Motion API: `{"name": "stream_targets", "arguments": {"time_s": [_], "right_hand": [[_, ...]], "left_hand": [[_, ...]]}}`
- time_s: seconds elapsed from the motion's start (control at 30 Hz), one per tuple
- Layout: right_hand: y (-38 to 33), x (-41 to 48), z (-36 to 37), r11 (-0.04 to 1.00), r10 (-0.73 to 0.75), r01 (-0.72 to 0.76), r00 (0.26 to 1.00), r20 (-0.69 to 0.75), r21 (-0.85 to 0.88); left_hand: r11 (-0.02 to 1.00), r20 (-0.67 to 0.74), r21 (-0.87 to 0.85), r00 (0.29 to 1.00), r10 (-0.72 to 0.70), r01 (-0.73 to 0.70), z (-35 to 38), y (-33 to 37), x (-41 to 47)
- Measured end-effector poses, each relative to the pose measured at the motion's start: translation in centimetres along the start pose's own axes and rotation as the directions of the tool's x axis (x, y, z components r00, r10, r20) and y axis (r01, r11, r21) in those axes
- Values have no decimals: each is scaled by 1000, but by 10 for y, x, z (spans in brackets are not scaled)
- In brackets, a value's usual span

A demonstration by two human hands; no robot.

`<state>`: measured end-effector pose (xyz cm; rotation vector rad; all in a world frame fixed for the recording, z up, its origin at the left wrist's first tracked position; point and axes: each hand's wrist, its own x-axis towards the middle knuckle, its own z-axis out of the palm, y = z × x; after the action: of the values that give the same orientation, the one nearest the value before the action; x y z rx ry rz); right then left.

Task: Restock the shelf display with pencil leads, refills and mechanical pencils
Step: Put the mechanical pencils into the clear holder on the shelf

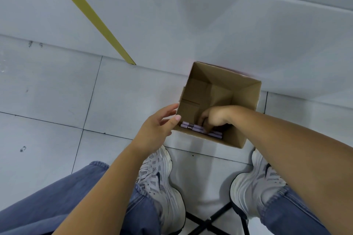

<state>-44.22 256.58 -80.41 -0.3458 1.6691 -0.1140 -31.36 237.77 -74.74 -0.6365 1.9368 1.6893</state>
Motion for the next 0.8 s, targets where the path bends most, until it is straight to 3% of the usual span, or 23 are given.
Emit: {"name": "stream_targets", "arguments": {"time_s": [0.23, 0.53, 0.63, 0.73, 0.8], "right_hand": [[-5, -1, 2, 996, 7, -4, 1000, 31, -88], [-5, -16, 5, 1000, 0, 0, 998, -67, 3], [-4, -37, -1, 983, -55, 86, 981, -184, 163], [0, -80, -6, 907, -106, 215, 949, -298, 361], [0, -116, -8, 832, -150, 326, 911, -384, 448]], "left_hand": [[1000, -14, 14, 1000, -5, 5, 3, -1, 2], [999, -14, 34, 1000, -10, 11, 9, 4, 2], [997, -38, 74, 999, -29, 32, 8, 12, 1], [988, -189, 147, 982, -25, 54, 9, 27, -5], [972, -287, 236, 956, 68, 1, 12, 42, -16]]}}
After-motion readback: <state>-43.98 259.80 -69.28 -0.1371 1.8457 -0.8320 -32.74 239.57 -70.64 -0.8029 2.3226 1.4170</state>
